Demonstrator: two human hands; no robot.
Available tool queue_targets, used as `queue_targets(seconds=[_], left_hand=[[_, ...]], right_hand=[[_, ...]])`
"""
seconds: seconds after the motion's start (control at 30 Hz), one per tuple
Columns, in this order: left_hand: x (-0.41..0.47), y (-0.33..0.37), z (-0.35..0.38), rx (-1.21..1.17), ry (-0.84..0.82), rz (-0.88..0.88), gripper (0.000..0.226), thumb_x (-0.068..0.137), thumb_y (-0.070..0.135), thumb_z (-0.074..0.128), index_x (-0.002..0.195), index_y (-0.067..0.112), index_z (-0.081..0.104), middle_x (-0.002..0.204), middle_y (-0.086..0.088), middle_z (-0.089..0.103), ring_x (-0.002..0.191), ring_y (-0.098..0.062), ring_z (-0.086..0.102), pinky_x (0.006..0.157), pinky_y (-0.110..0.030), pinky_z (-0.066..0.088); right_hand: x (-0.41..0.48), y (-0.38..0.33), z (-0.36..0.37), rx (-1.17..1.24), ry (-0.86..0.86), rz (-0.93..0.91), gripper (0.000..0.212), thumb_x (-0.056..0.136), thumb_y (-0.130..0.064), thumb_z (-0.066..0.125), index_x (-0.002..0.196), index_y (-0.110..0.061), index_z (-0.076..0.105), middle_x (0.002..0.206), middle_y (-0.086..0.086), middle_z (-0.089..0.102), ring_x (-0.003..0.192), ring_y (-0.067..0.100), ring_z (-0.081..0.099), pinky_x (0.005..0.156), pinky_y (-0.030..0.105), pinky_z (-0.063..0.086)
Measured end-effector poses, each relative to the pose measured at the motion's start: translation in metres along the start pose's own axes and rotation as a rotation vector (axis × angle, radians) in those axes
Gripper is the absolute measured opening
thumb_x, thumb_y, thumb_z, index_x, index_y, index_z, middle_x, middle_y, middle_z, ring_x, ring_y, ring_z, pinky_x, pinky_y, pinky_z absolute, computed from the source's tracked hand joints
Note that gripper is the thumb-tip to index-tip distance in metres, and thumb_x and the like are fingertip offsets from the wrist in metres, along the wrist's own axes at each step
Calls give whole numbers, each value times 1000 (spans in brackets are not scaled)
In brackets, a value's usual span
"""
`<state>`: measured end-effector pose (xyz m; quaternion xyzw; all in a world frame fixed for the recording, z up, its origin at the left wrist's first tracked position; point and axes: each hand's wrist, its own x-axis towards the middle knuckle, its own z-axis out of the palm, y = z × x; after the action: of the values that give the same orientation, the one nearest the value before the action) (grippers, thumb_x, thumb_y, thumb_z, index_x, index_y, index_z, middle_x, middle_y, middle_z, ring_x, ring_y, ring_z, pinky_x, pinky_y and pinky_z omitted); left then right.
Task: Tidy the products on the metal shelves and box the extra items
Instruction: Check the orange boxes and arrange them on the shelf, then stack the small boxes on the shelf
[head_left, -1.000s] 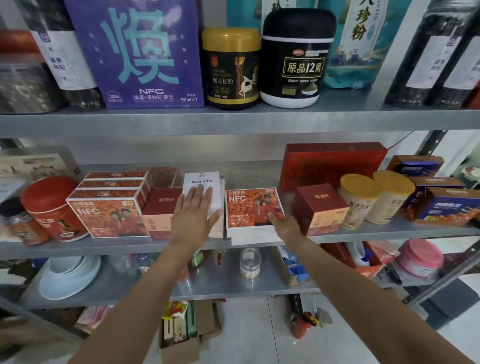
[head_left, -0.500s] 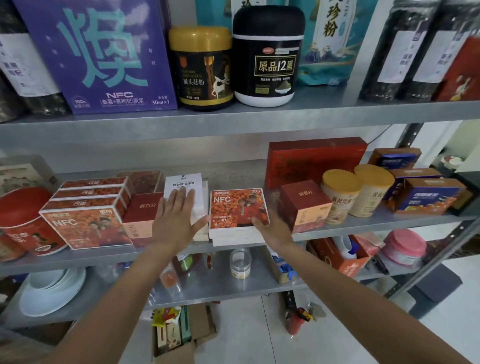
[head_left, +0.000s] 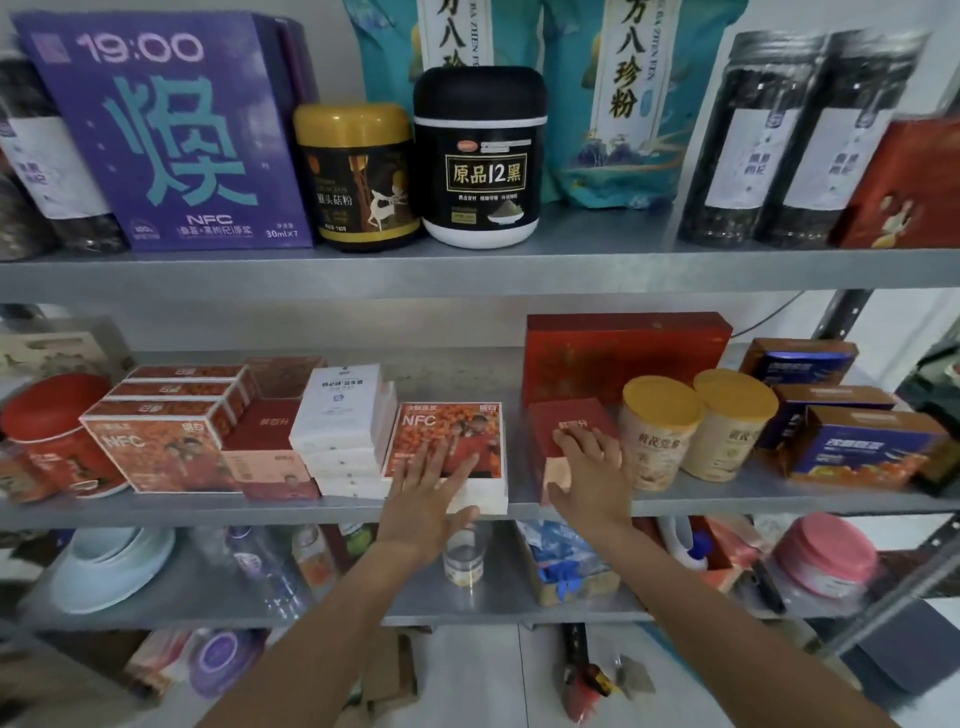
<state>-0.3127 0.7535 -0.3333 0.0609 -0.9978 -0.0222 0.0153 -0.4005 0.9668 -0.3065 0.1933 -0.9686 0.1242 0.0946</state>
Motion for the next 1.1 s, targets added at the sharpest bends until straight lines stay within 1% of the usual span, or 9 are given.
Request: queue_targets(seconds=[0.1, 0.2, 0.3, 0.47, 0.53, 0.67, 0.9, 0.97, 1.1], left_hand=[[2, 2, 0, -3, -8, -17, 68, 99, 59, 28, 139, 46, -26, 157, 6, -28, 148, -22, -23, 119, -41, -11], [2, 5, 4, 9, 30, -29, 69, 102, 52, 31, 139, 47, -27, 159, 5, -24, 148, -22, -22, 118, -40, -13], [3, 3, 5, 12, 38, -29, 71, 102, 50, 32, 137, 48, -29, 161, 5, -23, 148, -22, -22, 116, -38, -16], [5, -8, 4, 63, 73, 14, 77, 99, 49, 42, 144, 47, -21, 165, 1, -4, 151, -27, 0, 120, -44, -2], [7, -9, 2, 94, 89, 43, 82, 95, 49, 51, 152, 43, -8, 164, -2, 10, 148, -29, 14, 118, -47, 9], [17, -9, -4, 232, 109, 49, 92, 90, 50, 58, 156, 24, 0, 148, -5, 29, 132, -27, 31, 111, -45, 23], [25, -16, 2, 328, 165, 95, 90, 83, 52, 66, 154, 17, 22, 136, -7, 45, 121, -26, 44, 101, -43, 35], [26, -14, 2, 341, 179, 92, 90, 80, 51, 70, 152, 17, 29, 133, -6, 48, 120, -26, 46, 100, -44, 37], [27, -11, -1, 277, 130, 59, 85, 86, 42, 67, 154, 20, 22, 143, -4, 38, 129, -26, 36, 103, -44, 31]], right_hand=[[1, 5, -1, 116, 59, -71, 64, 83, -38, 68, 142, -33, 44, 152, -7, 36, 135, 24, 28, 110, 38, 17], [4, 12, 4, 390, 25, 77, 89, 77, -35, 79, 150, -24, 29, 159, 8, 15, 143, 32, 17, 116, 38, 14], [-1, -1, 17, 555, -4, 88, 101, 72, -25, 85, 152, -15, 23, 158, 15, 10, 144, 33, 20, 115, 34, 22], [9, 17, 18, 728, -13, 117, 115, 67, -10, 87, 154, -13, 11, 143, 19, 33, 136, 28, 29, 113, 42, 29], [23, 36, 7, 859, -173, 178, 125, 67, -3, 87, 155, -15, -1, 148, 18, 33, 138, 26, 32, 113, 41, 32], [46, 43, -5, 914, -674, 176, 133, 73, 5, 79, 148, -38, -22, 151, 4, 34, 134, 18, 38, 104, 33, 41], [43, 43, 0, 1050, -530, 169, 119, 65, 6, 84, 150, -30, 8, 148, -1, 31, 136, 18, 34, 110, 43, 38], [37, 44, 1, 1080, -495, 158, 115, 64, 3, 84, 149, -26, 13, 149, 0, 31, 137, 18, 33, 109, 41, 38], [28, 35, -4, 1166, -445, 163, 111, 63, 3, 84, 150, -21, 18, 148, 2, 39, 135, 17, 40, 109, 41, 41]])
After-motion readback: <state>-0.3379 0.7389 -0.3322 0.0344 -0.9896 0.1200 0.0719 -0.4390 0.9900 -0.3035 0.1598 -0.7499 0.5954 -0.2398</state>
